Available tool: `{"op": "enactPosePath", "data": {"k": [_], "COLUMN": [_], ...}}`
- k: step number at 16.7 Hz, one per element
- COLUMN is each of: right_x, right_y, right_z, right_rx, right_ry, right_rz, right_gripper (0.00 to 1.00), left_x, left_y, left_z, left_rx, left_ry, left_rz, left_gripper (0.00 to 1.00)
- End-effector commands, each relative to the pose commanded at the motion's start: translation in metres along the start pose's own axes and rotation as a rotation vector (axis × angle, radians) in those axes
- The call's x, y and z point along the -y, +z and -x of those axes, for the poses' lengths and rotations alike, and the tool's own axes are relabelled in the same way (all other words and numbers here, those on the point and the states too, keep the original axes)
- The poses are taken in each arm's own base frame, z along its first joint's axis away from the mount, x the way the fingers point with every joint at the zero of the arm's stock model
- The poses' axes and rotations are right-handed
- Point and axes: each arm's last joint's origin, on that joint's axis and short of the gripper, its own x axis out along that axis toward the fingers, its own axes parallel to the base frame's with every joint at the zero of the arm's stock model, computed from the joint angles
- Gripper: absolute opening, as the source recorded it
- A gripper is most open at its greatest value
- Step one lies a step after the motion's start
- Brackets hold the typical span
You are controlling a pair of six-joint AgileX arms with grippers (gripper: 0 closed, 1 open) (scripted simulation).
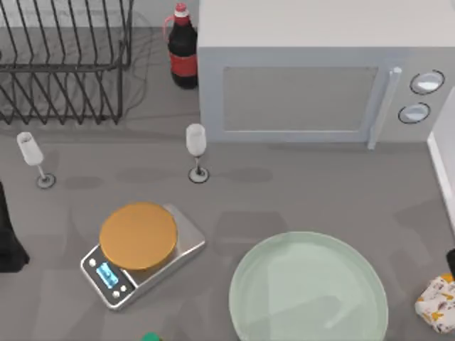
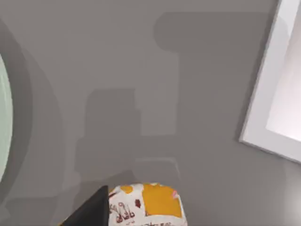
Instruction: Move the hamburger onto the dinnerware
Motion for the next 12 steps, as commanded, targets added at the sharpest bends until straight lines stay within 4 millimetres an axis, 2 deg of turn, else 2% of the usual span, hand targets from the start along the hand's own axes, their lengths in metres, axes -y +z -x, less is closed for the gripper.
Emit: {"op": "enactPosePath", "data": {"k": [6, 9, 12], "right_x": [-0.016, -0.022, -0.024], "right_y": [0.034, 0.044, 0.048], "right_z": [-0.032, -0.043, -0.047], "right_rx": [-0.454, -0.567, -0.599], "right_ry": [0.137, 0.171, 0.180], "right_rz": [0.177, 0.232, 0.249], "right_gripper": [1.00, 1.00, 1.00], "left_x": [0.000, 0.000, 0.000], "left_y": [0.000, 0.000, 0.000], "left_z": [0.000, 0.000, 0.000], "left_rx": [0.000, 0.000, 0.000], "left_ry": [0.000, 0.000, 0.000], "left_rz": [0.000, 0.000, 0.000], "left_gripper": [1.00, 1.00, 1.00]}}
